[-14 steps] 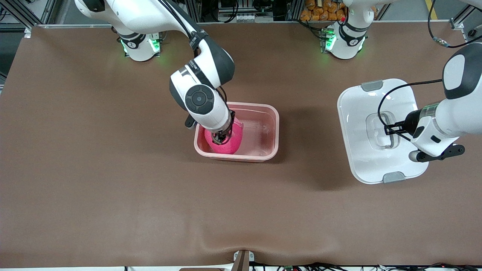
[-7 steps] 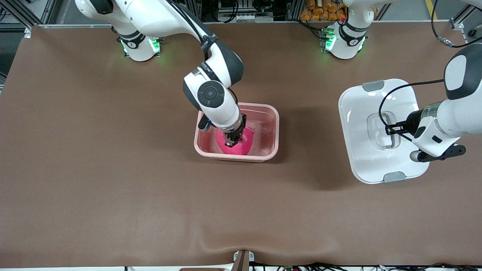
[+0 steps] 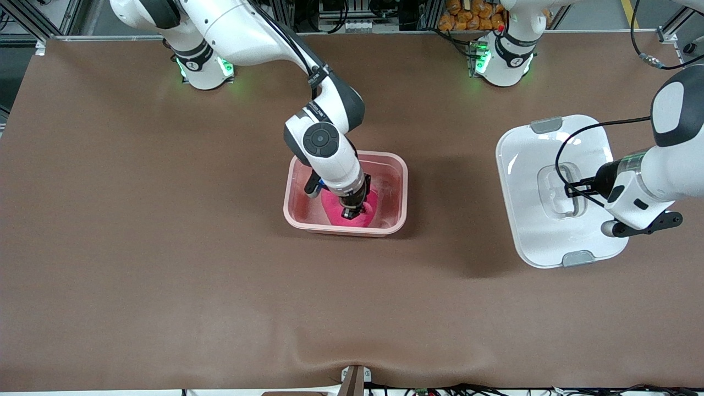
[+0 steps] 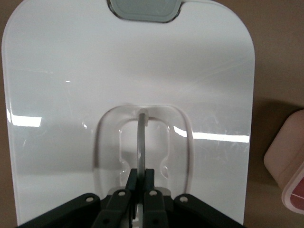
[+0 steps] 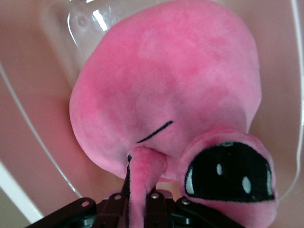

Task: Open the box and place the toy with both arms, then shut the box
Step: 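Open the right gripper to release the toy in the box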

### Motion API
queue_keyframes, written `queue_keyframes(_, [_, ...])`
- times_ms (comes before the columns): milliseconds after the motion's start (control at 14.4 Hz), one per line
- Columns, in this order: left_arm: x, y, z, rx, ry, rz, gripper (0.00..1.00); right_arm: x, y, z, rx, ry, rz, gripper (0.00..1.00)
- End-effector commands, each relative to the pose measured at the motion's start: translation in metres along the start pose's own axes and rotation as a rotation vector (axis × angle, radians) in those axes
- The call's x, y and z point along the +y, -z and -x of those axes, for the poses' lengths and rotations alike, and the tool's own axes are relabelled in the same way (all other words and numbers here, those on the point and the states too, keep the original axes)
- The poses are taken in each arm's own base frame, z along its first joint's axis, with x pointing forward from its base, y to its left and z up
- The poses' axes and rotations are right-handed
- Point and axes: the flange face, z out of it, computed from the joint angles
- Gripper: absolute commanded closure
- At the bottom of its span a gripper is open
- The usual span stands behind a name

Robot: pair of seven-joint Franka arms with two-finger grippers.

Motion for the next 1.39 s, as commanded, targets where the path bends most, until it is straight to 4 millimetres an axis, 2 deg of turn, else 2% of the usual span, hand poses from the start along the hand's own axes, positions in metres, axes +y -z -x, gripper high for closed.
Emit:
queue_keyframes(0, [-0.004, 0.006, 0.009, -0.004, -0.017, 0.013, 1.0, 0.021, -0.032, 0.002, 0.016, 0.016, -0.021, 1.0])
queue_keyframes(139, [-0.003, 0.006, 0.009, -0.004, -0.018, 0.014, 1.0, 0.022, -0.04, 0.0, 0.024, 0.026, -0.021, 1.0])
queue_keyframes(346, [-0.004, 0.007, 0.009, -0.003, -0.017, 0.014, 1.0, 0.048, -0.048, 0.008, 0.023, 0.076, -0.025, 1.0])
queue_keyframes(416, [-0.004, 0.007, 0.009, -0.001, -0.017, 0.015, 1.0, 0.049, -0.048, 0.008, 0.027, 0.085, -0.032, 1.0])
queue_keyframes(485, [-0.003, 0.007, 0.01, -0.001, -0.018, 0.014, 1.0, 0.049, -0.048, 0.008, 0.031, 0.09, -0.033, 0.93])
queue_keyframes(554, [-0.003, 0.008, 0.01, 0.0, -0.018, 0.014, 1.0, 0.049, -0.047, 0.008, 0.028, 0.093, -0.035, 0.72])
queue_keyframes(623, [-0.003, 0.008, 0.01, 0.0, -0.018, 0.016, 1.0, 0.049, -0.048, 0.008, 0.03, 0.091, -0.034, 0.06])
queue_keyframes(693, [-0.002, 0.008, 0.01, -0.001, -0.02, 0.017, 1.0, 0.049, -0.047, 0.009, 0.029, 0.093, -0.037, 0.0])
queue_keyframes(1108, [0.001, 0.01, 0.012, -0.003, -0.006, 0.033, 1.0, 0.047, -0.035, 0.015, 0.017, 0.098, -0.05, 0.0])
queue_keyframes(1316, [0.008, 0.013, 0.014, 0.002, -0.013, 0.035, 1.0, 0.043, -0.017, 0.027, -0.019, 0.098, -0.065, 0.0])
